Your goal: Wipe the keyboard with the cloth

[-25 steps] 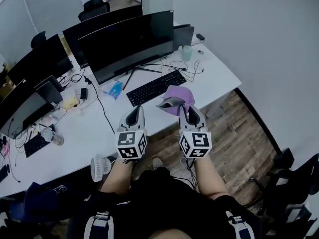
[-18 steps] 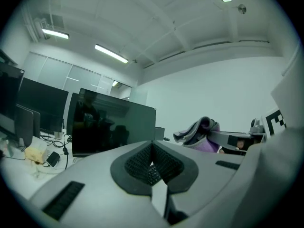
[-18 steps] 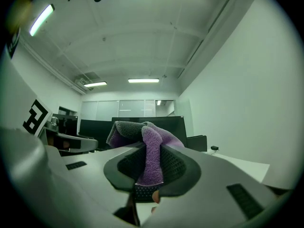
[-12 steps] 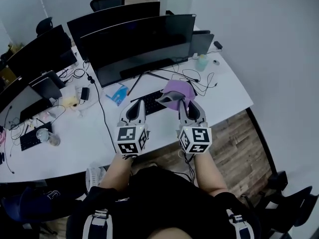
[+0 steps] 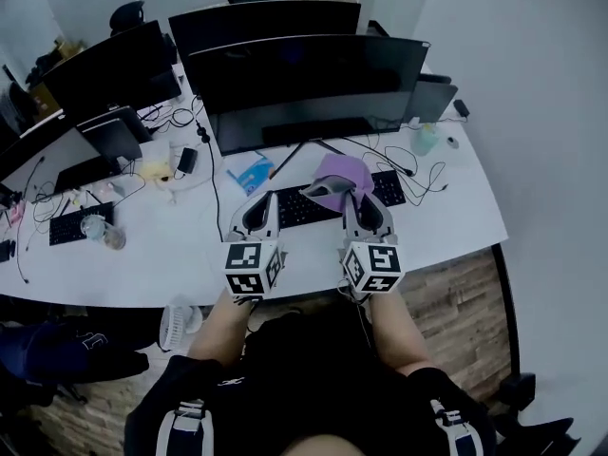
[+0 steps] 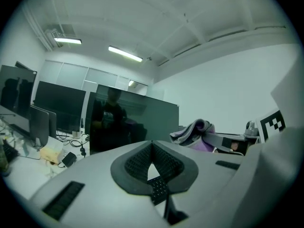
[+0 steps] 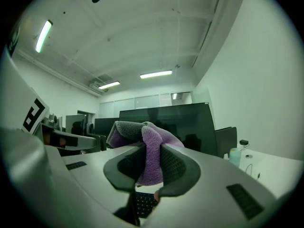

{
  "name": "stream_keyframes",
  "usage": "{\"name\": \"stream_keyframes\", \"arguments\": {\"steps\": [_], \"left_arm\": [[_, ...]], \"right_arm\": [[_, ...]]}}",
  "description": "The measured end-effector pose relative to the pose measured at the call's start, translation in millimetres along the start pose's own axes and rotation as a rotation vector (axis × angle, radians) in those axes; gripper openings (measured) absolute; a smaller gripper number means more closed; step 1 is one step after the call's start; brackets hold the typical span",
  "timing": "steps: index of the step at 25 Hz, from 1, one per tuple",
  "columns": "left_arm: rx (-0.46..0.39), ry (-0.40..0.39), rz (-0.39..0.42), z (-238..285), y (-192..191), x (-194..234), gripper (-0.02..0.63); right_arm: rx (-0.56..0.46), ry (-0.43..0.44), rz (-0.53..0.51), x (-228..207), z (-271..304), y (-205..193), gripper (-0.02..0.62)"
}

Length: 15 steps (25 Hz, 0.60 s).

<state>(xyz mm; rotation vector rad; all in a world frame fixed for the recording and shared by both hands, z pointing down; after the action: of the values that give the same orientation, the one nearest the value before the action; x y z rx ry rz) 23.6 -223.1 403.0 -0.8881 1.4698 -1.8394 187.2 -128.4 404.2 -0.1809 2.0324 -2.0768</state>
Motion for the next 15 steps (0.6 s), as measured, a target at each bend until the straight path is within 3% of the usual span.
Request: {"name": "stream_keyframes", "arguments": {"steps": [6, 15], "left_arm": [[0.003, 0.135, -0.013, 13, -6, 19, 0.011], [0.02, 0.283, -0.06, 23, -15, 42, 0.011]], "right_arm": [[0.04, 0.138, -0.008, 1, 45, -17, 0.092], [0.181, 0.296, -0.051, 5, 116, -56, 0.091]]}}
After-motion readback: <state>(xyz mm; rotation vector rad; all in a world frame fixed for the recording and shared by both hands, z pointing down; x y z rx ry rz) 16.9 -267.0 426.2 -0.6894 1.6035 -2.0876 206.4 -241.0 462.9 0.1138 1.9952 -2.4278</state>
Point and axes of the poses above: the fingertips, and each gripper's own axes: z forward along the fingers, x to its left, y out of its top, the point moved 4 cm from there along -z, backward along the fingers, and after that the axes turned 2 degrees about -y, right-handed, at the moved point
